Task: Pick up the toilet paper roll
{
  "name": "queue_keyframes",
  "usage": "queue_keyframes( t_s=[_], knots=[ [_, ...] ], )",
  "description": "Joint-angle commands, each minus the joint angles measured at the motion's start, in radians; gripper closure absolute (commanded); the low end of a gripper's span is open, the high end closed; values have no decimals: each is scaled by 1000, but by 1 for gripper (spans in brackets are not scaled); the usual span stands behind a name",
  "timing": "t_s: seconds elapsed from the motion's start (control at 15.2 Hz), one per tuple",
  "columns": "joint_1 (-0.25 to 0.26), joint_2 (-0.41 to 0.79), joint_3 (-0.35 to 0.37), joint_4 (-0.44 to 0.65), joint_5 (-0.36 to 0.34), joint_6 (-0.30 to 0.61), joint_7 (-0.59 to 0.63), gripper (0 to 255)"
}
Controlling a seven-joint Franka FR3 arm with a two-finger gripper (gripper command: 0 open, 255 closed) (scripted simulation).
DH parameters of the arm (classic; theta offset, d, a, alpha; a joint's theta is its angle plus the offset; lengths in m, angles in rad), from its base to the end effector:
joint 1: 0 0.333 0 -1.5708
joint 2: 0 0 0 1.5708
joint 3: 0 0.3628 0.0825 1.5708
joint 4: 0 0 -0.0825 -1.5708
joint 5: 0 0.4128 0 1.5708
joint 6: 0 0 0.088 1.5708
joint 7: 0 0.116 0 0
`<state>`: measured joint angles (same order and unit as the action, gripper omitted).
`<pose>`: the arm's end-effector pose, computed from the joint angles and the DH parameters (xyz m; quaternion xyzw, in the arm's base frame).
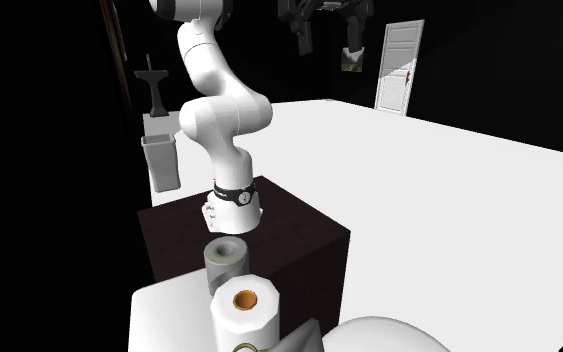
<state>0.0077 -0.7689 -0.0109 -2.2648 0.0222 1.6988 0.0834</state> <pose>0.3221 -0.0003 0.6684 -0.9939 0.0422 -0.1005 0.0191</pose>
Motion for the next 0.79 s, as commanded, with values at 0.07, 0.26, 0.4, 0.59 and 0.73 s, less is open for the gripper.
queue_keyframes(
  t_s=[0.07,0.26,0.4,0.59,0.73],
  knots=[
    [-3,-9,-8,-35,-5,19,-10,0],
    [-12,-33,-33,-136,-21,77,-42,0],
    [-19,-45,-51,-200,-34,116,-63,0],
    [-33,-55,-80,-290,-56,178,-95,0],
    [-44,-57,-101,-347,-72,220,-116,0]
  ],
)
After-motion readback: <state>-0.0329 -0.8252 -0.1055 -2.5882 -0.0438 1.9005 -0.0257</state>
